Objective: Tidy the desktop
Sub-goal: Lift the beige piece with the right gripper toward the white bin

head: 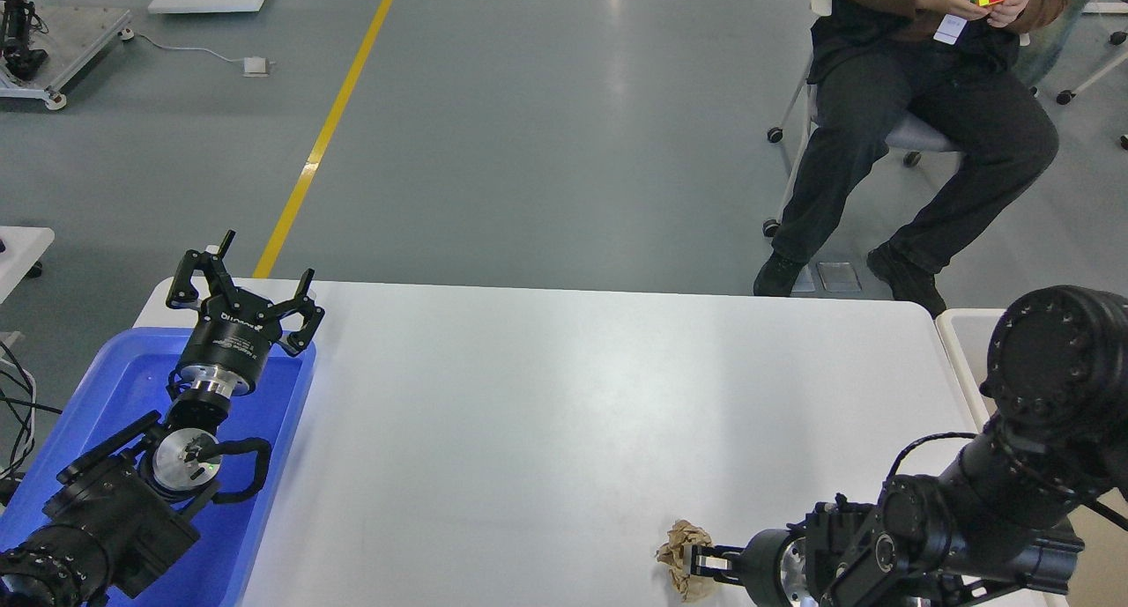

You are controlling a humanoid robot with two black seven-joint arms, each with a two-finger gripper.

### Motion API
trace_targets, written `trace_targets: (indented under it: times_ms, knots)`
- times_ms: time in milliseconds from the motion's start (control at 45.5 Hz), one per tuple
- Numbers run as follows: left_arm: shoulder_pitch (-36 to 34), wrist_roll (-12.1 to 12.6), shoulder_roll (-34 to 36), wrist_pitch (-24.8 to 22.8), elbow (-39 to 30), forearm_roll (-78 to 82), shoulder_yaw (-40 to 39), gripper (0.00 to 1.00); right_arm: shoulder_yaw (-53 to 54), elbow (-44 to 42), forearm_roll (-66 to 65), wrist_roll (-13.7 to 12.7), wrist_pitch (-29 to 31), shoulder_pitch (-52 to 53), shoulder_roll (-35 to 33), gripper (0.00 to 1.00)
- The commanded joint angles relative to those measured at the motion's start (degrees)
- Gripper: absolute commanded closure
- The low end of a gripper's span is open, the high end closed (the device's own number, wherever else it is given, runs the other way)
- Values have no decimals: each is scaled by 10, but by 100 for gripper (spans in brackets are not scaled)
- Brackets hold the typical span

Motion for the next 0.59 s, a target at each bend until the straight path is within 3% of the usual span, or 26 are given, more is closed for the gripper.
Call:
trace_targets:
  times_ms: [0, 132, 242, 572]
  knots:
    - [0, 0, 0, 0, 0, 0, 0, 0, -8, 41, -1, 29, 10, 55, -50, 100]
    - [0, 0, 0, 0, 0, 0, 0, 0, -20, 74, -2, 39, 30, 117, -99, 100]
    - [0, 0, 0, 0, 0, 0, 0, 0, -23, 89, -2, 38, 79, 190, -158, 100]
    - [1, 0, 1, 0, 0, 0, 0, 0, -98, 45, -3, 33, 342, 488, -294, 100]
